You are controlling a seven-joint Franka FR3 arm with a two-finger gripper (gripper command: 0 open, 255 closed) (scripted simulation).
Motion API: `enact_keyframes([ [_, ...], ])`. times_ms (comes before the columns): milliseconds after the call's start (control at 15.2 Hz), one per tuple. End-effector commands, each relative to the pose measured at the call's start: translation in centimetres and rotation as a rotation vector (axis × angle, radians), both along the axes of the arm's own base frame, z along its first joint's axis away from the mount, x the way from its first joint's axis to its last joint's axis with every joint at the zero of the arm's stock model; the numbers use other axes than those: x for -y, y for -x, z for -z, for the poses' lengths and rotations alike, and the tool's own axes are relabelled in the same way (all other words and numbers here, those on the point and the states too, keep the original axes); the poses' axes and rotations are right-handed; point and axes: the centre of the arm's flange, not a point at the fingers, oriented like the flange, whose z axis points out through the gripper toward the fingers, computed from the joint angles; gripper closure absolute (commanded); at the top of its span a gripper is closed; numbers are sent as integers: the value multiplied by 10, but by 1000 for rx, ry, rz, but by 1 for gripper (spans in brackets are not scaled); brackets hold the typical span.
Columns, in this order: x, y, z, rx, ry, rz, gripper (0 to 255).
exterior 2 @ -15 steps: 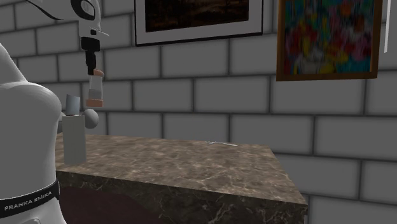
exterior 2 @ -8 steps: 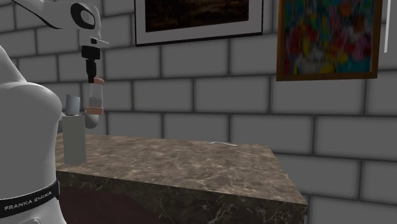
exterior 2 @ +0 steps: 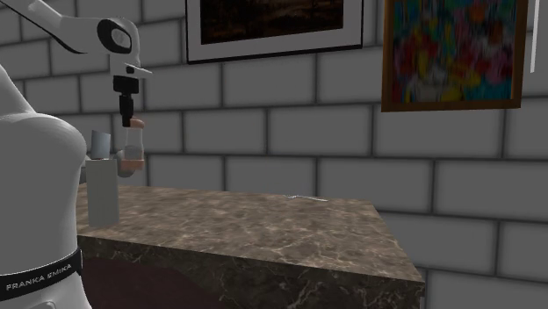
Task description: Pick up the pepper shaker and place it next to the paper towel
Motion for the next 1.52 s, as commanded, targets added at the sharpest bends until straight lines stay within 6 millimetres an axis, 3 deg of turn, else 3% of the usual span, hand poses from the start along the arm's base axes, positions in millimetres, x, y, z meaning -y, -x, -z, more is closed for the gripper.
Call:
enact_keyframes([
  [0,0,0,10,1,0,0,255],
  [1452,0,0,126,1,0,0,255],
])
